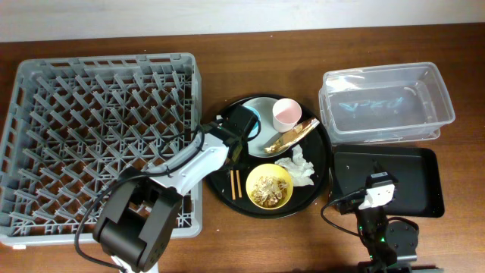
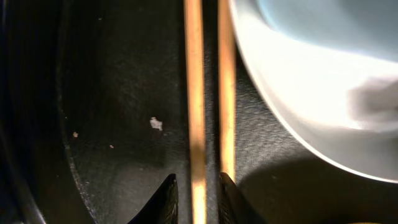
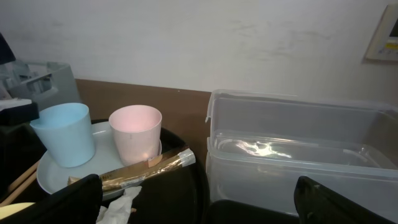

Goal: Sort waste into correct bins and load items into the dishwasher rack
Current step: 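Grasp one chopstick with the left gripper and place it in the rack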

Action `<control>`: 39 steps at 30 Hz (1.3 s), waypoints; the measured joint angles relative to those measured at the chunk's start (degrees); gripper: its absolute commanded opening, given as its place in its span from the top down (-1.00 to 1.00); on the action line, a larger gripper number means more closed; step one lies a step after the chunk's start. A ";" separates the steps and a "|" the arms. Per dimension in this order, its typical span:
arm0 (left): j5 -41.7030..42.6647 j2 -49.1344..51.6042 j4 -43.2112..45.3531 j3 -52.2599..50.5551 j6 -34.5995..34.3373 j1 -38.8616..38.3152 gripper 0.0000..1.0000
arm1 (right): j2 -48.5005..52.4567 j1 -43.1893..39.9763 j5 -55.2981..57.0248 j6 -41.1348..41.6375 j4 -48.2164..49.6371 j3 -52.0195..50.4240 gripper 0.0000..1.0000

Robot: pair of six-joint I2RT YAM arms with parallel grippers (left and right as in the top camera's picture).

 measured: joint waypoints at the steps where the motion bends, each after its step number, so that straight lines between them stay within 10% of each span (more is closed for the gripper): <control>1: -0.70 0.00 0.24 -0.37 -0.11 0.00 0.60 | 0.00 0.00 0.00 0.04 0.00 0.00 -0.97; 22: -3.85 -5.35 2.80 -4.07 -0.61 -1.11 0.99 | 0.00 0.00 0.02 -0.02 0.00 0.00 -0.97; 29: -3.48 -25.51 -0.94 -3.74 11.65 4.35 0.99 | 0.00 0.00 0.00 0.00 -0.02 0.00 -0.97; 39: -3.48 -21.29 -2.64 -3.63 20.09 18.36 0.99 | 0.00 0.00 0.02 0.02 0.00 0.00 -0.97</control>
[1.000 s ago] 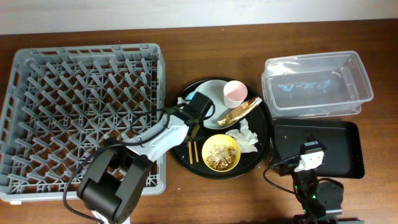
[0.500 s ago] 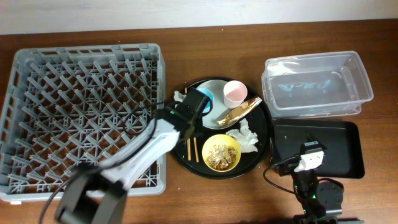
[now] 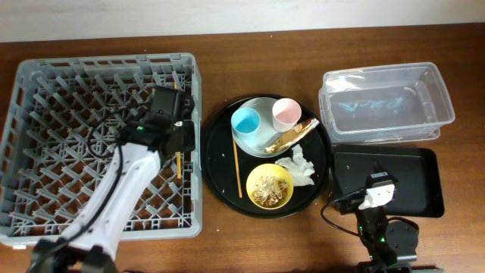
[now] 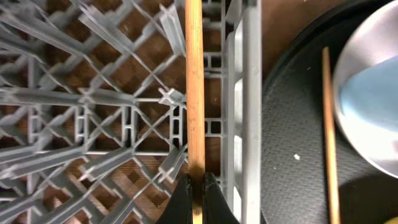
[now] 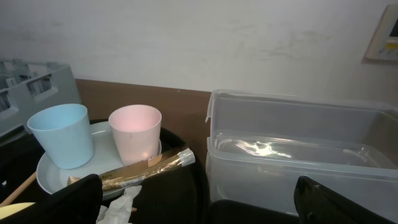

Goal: Sort waste into correct bins and load items into the dishwasher rack
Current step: 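Grasp one chopstick with the left gripper and place it in the rack, then reach the left gripper back and grasp the second chopstick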

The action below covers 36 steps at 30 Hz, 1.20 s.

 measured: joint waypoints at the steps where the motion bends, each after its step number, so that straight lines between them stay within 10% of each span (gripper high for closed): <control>1: 0.02 1.62 0.17 0.00 0.00 0.00 0.99 | 0.00 0.00 -0.02 -0.02 0.00 0.00 -0.97; 3: 0.68 3.65 0.87 0.00 0.02 0.00 0.96 | 0.00 0.00 -0.02 -0.04 0.00 0.00 -0.97; 6: 1.07 4.24 2.43 0.00 0.57 0.00 0.17 | 0.00 0.00 0.00 -0.02 0.00 0.00 -0.97; 9: 1.33 4.24 2.75 0.00 0.66 0.00 0.02 | 0.00 0.00 -0.02 0.00 0.00 0.00 -0.97; 22: 13.27 -2.01 -6.97 7.04 -12.92 -14.14 0.28 | 0.00 0.00 -0.02 -0.02 -0.02 0.00 -0.97; 25: 7.61 0.50 -1.20 2.38 -17.51 -21.75 0.71 | 0.00 0.00 -0.02 -0.02 0.00 0.00 -0.97; 36: 0.15 10.67 3.34 -2.49 -26.77 -25.24 0.56 | 0.00 0.00 -0.02 -0.02 -0.02 0.00 -0.97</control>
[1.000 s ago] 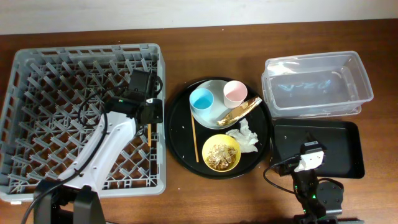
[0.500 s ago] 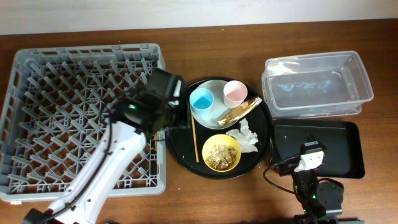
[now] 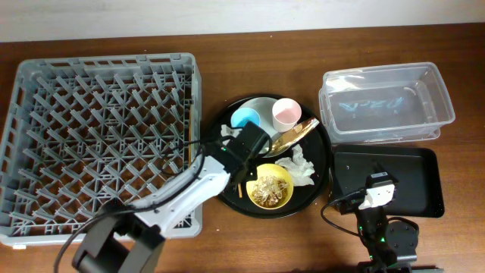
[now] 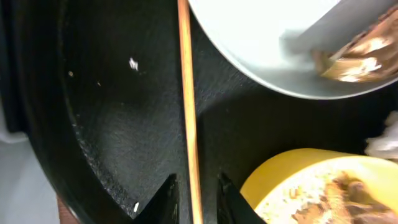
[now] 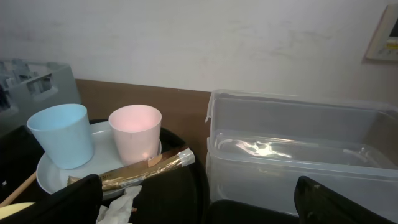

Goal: Sort waste into correct bins and load items into the dishwasher rack
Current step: 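Reach the left gripper back and grasp the second chopstick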

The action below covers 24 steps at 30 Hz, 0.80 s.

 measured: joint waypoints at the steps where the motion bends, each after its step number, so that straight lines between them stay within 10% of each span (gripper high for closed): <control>1: -0.35 0.94 -0.02 0.00 -0.13 -0.20 0.56 | 0.00 0.00 0.00 0.02 0.02 0.00 -0.97; 15: -3.58 8.68 6.23 -0.07 -0.22 -0.22 0.57 | 0.00 0.00 0.00 0.00 0.02 0.00 -0.97; 24: -3.63 9.11 6.23 -0.07 -0.39 -0.22 0.94 | 0.00 0.00 0.00 0.00 0.00 0.00 -0.97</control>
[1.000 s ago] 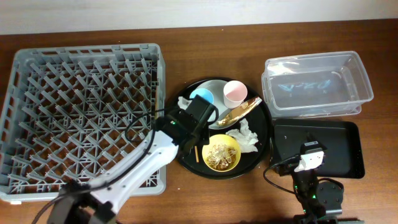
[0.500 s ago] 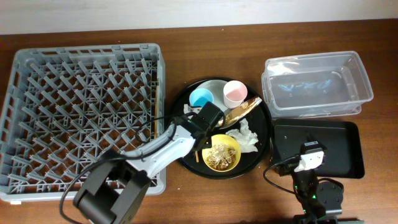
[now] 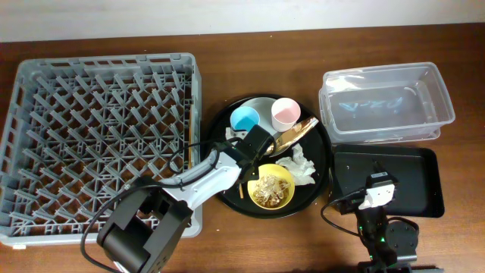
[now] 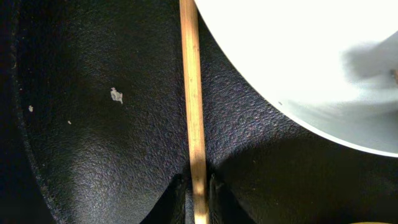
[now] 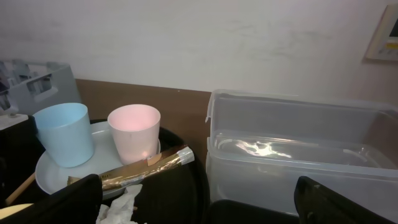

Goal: Sort waste into correct bins and load items into the dishwasher rack
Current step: 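Reach the left gripper back and grasp the second chopstick, then carry the second chopstick with the left gripper into the rack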

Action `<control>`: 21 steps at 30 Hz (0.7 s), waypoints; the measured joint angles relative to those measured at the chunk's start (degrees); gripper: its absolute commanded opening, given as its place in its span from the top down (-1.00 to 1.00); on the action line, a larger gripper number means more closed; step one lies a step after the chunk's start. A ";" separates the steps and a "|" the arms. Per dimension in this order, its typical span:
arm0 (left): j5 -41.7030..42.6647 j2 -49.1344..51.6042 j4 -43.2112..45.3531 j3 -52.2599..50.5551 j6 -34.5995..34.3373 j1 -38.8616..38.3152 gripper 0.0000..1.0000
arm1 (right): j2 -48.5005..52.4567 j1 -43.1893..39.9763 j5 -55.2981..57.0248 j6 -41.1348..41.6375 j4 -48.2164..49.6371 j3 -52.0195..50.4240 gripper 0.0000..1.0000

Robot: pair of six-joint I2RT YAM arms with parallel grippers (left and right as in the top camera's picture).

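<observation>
A wooden chopstick (image 4: 191, 93) lies on the round black tray (image 3: 224, 193), next to the white plate (image 4: 311, 56). My left gripper (image 4: 194, 190) is down on the tray and shut on the chopstick's near end; overhead it (image 3: 245, 159) sits between the plate and the yellow bowl (image 3: 269, 188). On the plate stand a blue cup (image 3: 244, 119) and a pink cup (image 3: 286, 114), with a gold wrapper (image 3: 292, 135) beside them. The grey dishwasher rack (image 3: 98, 136) is at the left. My right gripper (image 5: 199, 208) is open and holds nothing.
A crumpled tissue (image 3: 300, 165) lies on the round tray's right side. Stacked clear plastic bins (image 3: 386, 102) stand at the back right. A black rectangular tray (image 3: 413, 182) lies in front of them, under the right gripper (image 3: 377, 189).
The left fingers stood apart on either side of the chopstick; now they are pressed against it. The gripper sits slightly farther up the tray. The right arm has not moved.
My left gripper was open around one of two chopsticks on the round tray. Then it held that chopstick over the rack's right side, leaving one on the tray. It was then back on the tray, open astride the remaining chopstick, and now grips it.
</observation>
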 measured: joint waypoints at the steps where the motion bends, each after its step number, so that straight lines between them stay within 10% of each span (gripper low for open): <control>1: 0.00 0.00 -0.02 -0.04 -0.11 0.00 0.99 | 0.00 0.00 0.00 0.00 0.02 0.00 -0.97; 9: -3.76 -4.57 -10.38 2.32 1.01 0.85 0.99 | 0.00 0.00 0.00 -0.02 0.00 0.00 -0.97; 15: -6.16 -25.29 -18.51 11.39 14.60 8.37 0.99 | 0.00 0.00 0.02 0.02 0.02 0.00 -0.97; 21: -4.02 -22.10 -22.67 11.39 22.73 18.29 0.99 | 0.00 0.00 0.02 0.02 0.02 0.00 -0.97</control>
